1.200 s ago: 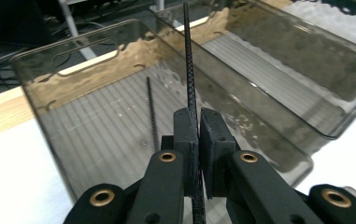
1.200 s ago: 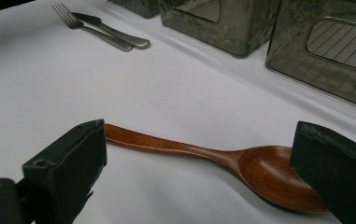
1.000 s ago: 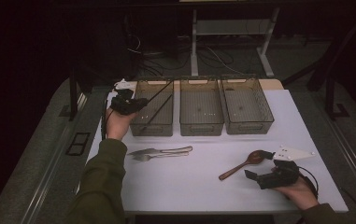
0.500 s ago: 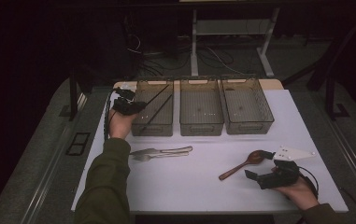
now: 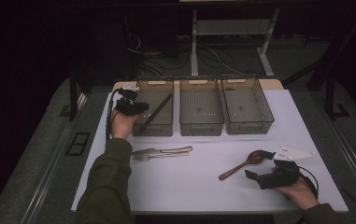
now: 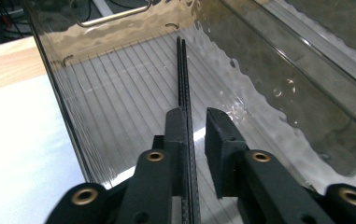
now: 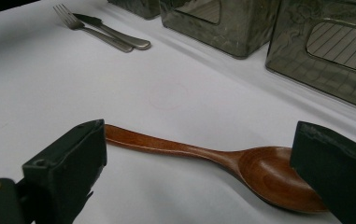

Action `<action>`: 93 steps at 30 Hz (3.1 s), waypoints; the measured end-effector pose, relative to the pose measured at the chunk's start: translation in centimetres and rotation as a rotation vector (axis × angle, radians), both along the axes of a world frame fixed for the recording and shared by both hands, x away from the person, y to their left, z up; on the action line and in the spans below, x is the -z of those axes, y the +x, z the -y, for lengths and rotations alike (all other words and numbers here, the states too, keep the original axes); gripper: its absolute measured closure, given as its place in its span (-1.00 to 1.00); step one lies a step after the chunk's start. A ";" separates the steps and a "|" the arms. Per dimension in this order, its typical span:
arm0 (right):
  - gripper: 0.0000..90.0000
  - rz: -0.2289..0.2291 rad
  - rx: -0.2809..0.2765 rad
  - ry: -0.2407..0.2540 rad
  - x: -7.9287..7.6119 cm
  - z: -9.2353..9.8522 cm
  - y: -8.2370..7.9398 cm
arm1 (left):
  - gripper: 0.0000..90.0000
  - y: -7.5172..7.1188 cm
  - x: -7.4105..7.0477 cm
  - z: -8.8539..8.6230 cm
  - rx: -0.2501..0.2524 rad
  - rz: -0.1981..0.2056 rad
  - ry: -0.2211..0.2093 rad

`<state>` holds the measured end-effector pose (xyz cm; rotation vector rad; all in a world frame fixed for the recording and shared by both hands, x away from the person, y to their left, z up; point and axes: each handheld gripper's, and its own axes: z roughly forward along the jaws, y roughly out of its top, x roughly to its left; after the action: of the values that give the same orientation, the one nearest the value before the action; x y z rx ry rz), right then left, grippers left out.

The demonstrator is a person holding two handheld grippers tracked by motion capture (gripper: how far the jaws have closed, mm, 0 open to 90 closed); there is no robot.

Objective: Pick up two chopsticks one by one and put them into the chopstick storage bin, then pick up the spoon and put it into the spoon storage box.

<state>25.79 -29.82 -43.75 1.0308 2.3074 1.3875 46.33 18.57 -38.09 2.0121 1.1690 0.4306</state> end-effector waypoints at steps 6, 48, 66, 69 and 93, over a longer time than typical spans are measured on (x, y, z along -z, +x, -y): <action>-0.93 -0.003 0.002 0.001 0.0 0.0 0.0 | 0.46 -0.6 -0.7 0.1 0.034 0.026 -0.029; -0.93 -0.001 0.003 -0.004 0.0 0.0 -0.3 | -0.26 -12.6 0.6 4.3 0.388 0.113 -0.162; -0.93 -0.002 0.006 -0.004 -0.1 0.0 -0.3 | -0.61 -17.6 3.9 3.5 0.469 0.158 -0.179; -0.93 -0.008 0.002 -0.005 -0.1 0.1 -0.4 | -0.67 -18.1 4.4 2.9 0.453 0.149 -0.193; -0.38 -0.071 0.003 -0.020 -1.4 1.3 2.0 | -1.00 -18.2 5.5 2.2 0.441 0.098 -0.149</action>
<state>27.76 -31.09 -42.31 1.0947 2.3638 1.3451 28.11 16.41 -43.61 2.0184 0.6490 0.2083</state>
